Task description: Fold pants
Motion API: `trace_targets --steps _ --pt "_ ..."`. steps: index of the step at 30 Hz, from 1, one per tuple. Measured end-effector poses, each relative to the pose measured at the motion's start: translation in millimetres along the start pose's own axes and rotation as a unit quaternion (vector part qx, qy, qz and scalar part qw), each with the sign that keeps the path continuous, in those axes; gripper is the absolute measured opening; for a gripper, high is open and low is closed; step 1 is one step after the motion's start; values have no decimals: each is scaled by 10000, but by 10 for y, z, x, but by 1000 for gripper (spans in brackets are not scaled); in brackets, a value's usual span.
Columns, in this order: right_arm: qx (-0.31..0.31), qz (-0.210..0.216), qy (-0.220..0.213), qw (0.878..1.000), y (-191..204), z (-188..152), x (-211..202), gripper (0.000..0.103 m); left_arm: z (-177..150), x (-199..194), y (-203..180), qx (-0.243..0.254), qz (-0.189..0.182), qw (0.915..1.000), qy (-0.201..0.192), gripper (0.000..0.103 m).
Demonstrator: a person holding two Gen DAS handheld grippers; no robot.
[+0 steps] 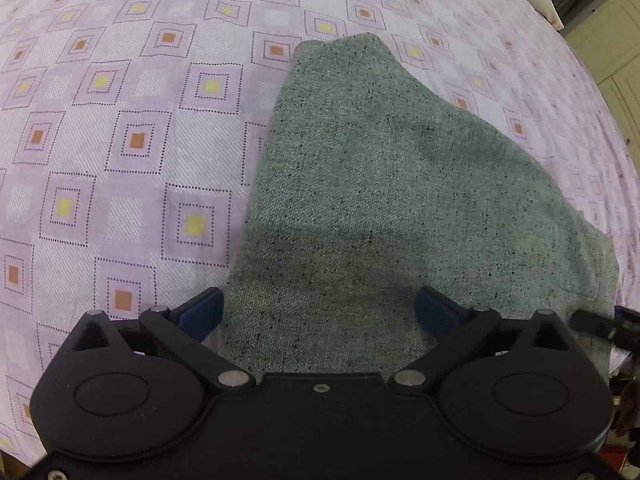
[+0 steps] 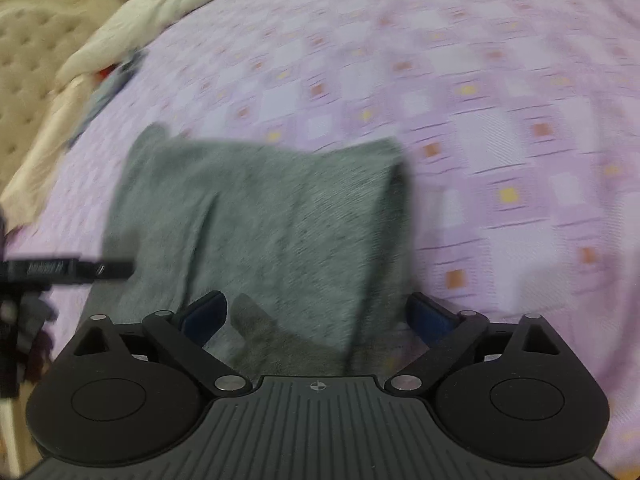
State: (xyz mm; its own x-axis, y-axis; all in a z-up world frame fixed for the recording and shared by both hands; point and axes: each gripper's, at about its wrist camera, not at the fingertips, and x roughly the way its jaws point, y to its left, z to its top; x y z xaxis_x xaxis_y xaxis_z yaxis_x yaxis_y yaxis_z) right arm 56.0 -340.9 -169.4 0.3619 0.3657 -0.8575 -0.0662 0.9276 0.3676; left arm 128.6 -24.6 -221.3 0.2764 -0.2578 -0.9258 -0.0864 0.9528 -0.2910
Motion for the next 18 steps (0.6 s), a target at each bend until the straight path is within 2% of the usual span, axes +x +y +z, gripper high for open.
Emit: trace_targets --steps 3,5,7,8,10,11,12,14,16,18 --pt "5 -529 -476 9975 70 75 -208 85 13 14 -30 15 23 10000 -4 101" --pt "-367 -812 -762 9931 254 200 -328 79 -28 -22 -35 24 70 10000 7 101" --pt "-859 -857 -926 9883 513 366 -365 64 -31 -6 -77 87 123 9999 73 101" --pt "-1056 -790 -940 9868 634 457 -347 61 -10 5 -93 141 147 9997 156 100" --pt "-1416 -561 -897 9843 940 668 -259 55 31 -48 -74 92 190 9997 134 84" --pt "-1538 -421 -871 9834 1088 763 -196 54 43 -122 -41 -1 196 9998 -9 69" --pt "-1650 -230 -842 9824 1226 854 -117 50 56 -202 14 -133 167 9997 -122 61" --pt "-1861 20 -795 9793 1532 1021 81 41 90 -340 139 -350 169 9990 -236 60" --pt "-2092 162 -708 9752 1813 1141 303 26 125 -461 243 -389 208 9984 -349 60" --pt "-2323 241 -664 9701 2066 1221 514 21 159 -571 356 -335 269 9980 -470 60"
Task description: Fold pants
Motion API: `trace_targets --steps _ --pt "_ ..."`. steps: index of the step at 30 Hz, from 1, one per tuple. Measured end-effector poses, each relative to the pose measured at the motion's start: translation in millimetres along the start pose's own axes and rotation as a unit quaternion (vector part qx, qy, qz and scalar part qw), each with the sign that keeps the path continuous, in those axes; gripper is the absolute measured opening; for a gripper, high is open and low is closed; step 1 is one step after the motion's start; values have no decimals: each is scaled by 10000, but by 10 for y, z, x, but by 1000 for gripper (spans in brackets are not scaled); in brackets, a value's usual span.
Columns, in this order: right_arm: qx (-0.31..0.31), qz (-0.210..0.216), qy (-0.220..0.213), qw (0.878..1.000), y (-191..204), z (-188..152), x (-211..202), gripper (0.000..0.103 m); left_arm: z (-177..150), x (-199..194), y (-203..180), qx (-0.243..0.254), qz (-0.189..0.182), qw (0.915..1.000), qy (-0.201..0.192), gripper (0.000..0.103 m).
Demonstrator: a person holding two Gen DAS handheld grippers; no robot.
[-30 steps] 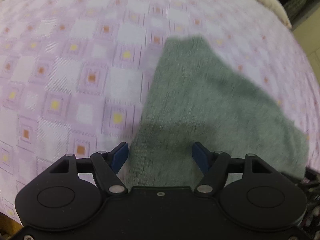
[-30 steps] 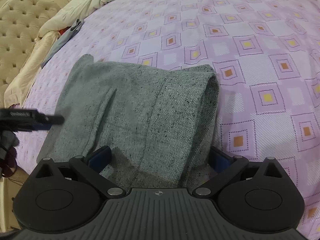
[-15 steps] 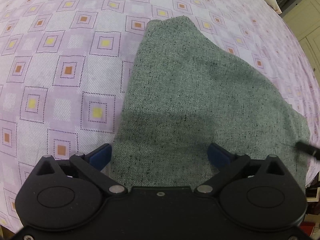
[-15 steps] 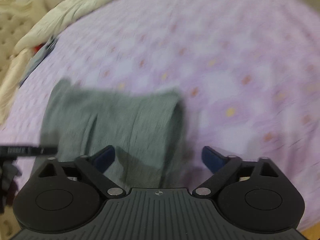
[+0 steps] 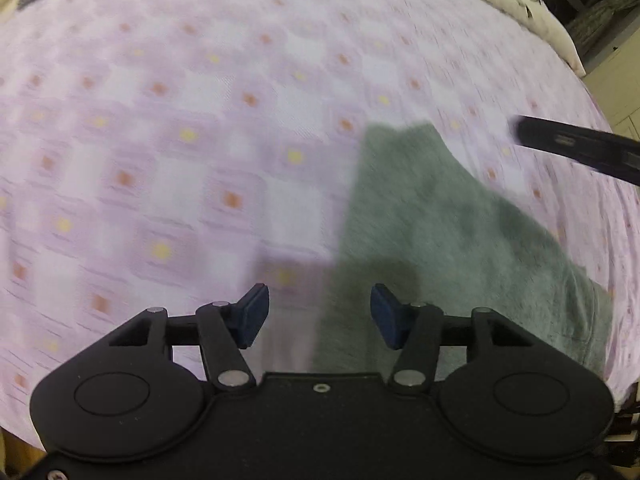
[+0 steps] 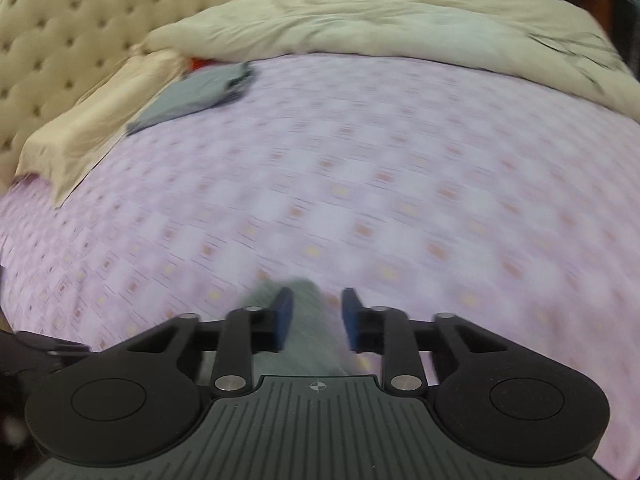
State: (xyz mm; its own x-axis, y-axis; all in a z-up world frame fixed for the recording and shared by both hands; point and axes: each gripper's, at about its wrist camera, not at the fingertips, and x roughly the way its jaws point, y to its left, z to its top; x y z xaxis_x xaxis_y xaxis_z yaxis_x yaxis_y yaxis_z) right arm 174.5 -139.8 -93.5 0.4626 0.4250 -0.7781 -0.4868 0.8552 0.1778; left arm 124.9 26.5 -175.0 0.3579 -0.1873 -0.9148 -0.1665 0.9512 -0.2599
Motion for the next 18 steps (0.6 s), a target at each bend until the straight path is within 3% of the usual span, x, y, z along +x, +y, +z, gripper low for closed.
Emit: trace_targets --steps 5,10,15,18 --pt "-243 -153 198 9994 291 122 494 18 94 -25 318 -82 -123 9998 155 60" --pt "-123 -535 954 9939 232 -233 747 17 190 44 482 -92 -239 9991 351 60" --pt "-18 -604 1002 9931 221 -292 630 16 240 78 511 -29 -394 9981 463 60" --pt "-189 -699 409 9965 315 -71 464 16 287 76 490 62 -466 9977 479 60"
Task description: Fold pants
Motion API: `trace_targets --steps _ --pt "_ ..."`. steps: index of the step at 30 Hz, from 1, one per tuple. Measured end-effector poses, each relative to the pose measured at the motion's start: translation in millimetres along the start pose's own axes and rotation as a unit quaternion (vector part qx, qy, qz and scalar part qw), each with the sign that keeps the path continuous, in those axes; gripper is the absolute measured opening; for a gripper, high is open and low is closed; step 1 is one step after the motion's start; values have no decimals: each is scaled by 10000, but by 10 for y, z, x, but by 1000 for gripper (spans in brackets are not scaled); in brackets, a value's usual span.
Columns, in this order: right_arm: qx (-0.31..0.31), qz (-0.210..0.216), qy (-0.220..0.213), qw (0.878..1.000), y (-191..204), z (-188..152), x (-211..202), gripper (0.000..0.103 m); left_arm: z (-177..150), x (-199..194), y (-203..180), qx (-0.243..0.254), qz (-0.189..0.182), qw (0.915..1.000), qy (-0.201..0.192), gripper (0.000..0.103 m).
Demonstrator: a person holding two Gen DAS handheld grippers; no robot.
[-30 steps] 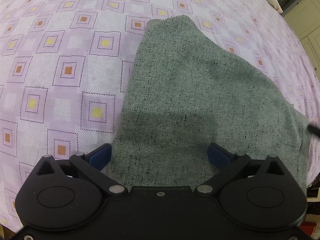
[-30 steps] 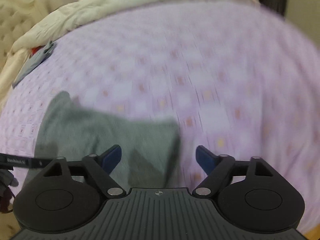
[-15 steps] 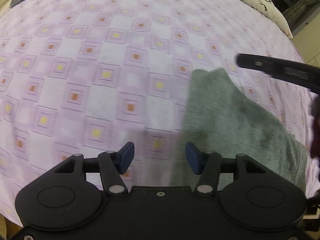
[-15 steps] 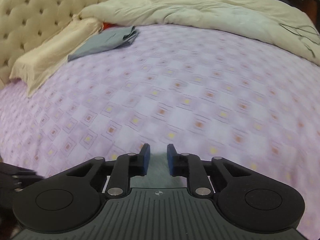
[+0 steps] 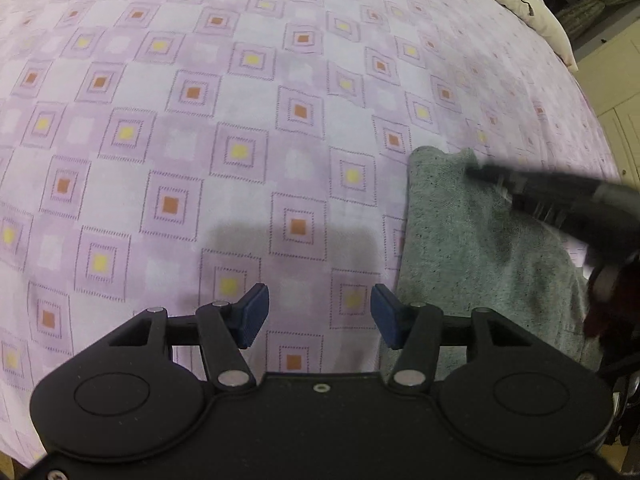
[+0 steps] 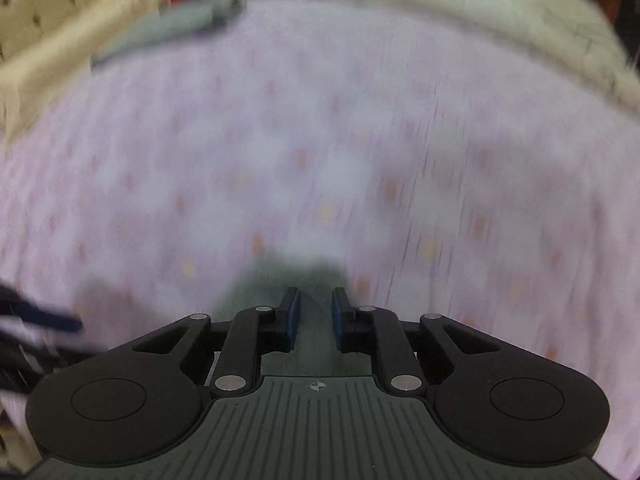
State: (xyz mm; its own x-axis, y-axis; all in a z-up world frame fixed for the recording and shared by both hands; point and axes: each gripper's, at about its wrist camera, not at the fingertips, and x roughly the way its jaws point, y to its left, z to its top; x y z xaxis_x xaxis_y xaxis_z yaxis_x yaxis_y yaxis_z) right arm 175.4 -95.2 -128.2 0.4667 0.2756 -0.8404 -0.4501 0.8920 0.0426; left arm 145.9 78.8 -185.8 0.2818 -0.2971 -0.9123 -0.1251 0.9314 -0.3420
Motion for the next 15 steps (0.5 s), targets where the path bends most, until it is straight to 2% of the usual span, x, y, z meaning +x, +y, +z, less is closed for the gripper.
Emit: trace_targets --steps 2,6,9,13,15 --pt "12 206 -210 9996 -15 171 -48 17 30 -12 -27 81 -39 9999 -46 60" --pt "-310 494 252 9980 -27 377 196 17 73 -15 -84 280 -117 9995 -87 60" --pt "-729 401 554 9950 44 263 264 17 91 -49 -92 385 -102 9991 -153 60" --pt "-810 188 879 9927 49 34 268 17 110 -55 -18 277 -115 9994 -154 60" --pt "-735 80 892 9933 36 -15 259 17 113 -33 23 217 -136 9996 -99 60"
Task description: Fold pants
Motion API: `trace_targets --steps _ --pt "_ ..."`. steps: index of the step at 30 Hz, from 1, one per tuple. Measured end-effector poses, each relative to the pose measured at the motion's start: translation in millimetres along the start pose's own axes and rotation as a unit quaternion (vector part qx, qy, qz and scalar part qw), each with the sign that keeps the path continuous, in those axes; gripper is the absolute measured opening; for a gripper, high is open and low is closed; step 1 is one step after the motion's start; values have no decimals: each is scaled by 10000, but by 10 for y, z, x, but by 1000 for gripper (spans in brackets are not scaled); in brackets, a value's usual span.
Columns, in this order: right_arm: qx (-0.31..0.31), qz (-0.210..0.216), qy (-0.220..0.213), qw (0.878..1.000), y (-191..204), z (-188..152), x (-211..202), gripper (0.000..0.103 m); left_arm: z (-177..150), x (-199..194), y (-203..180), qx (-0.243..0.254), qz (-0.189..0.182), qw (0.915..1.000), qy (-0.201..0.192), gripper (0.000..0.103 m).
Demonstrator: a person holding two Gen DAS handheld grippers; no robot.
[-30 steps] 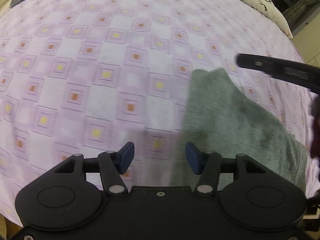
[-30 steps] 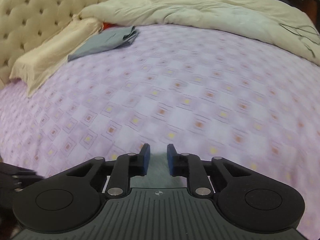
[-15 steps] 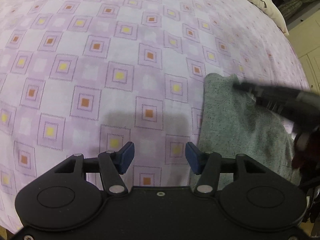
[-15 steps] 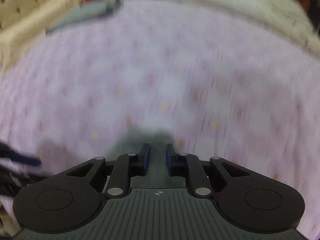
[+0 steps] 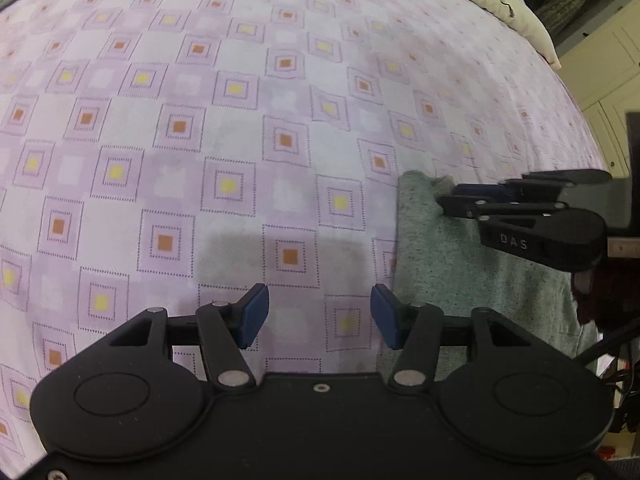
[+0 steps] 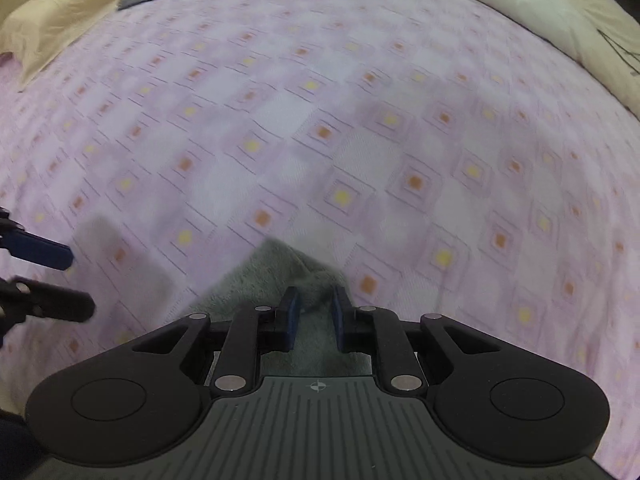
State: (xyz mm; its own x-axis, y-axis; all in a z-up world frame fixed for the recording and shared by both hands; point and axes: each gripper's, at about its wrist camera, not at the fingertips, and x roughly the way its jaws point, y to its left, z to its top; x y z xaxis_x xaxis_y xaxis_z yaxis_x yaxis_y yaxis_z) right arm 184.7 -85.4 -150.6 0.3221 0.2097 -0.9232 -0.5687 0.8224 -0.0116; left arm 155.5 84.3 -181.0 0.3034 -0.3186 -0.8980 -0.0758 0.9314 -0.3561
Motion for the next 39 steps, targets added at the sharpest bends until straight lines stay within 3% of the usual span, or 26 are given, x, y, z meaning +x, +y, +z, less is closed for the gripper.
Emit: trace_targets --steps 4,8,12,15,19,22,24,26,28,31,35,39 --pt "-195 -15 -58 9998 69 106 -8 17 22 28 25 45 -26 10000 45 60" --pt "-535 -198 157 9982 126 258 237 16 62 32 13 86 -38 10000 20 60" --pt "-768 -823 33 9936 171 319 213 16 91 -13 37 58 -26 10000 -63 60" --pt "-544 -132 -317 9979 121 348 20 16 94 -26 66 53 -35 10000 -74 60" --pt "-1063 205 -107 9941 189 304 -26 16 92 -30 98 31 -22 10000 -77 60" --pt "-1214 -182 318 9919 160 173 142 16 95 -38 125 -45 -33 9999 -88 60" --pt "-951 -550 354 9933 57 90 178 19 95 -45 121 -31 -39 9999 -96 60" --pt "-468 -623 251 9966 -30 79 102 21 101 -50 88 31 -102 9999 -95 60" --pt "-420 -992 17 9942 6 33 -42 20 107 -52 19 166 -177 9996 -110 60" --pt "389 -707 -508 9954 -145 -117 -362 21 118 -28 -131 351 -414 9984 -126 60" --pt "1550 -904 -792 9806 -418 -587 -769 24 109 40 -386 590 -697 9958 -78 60" --pt "2701 -1063 -956 9522 -729 -1324 -1119 46 21 181 -629 787 -658 9946 122 60"
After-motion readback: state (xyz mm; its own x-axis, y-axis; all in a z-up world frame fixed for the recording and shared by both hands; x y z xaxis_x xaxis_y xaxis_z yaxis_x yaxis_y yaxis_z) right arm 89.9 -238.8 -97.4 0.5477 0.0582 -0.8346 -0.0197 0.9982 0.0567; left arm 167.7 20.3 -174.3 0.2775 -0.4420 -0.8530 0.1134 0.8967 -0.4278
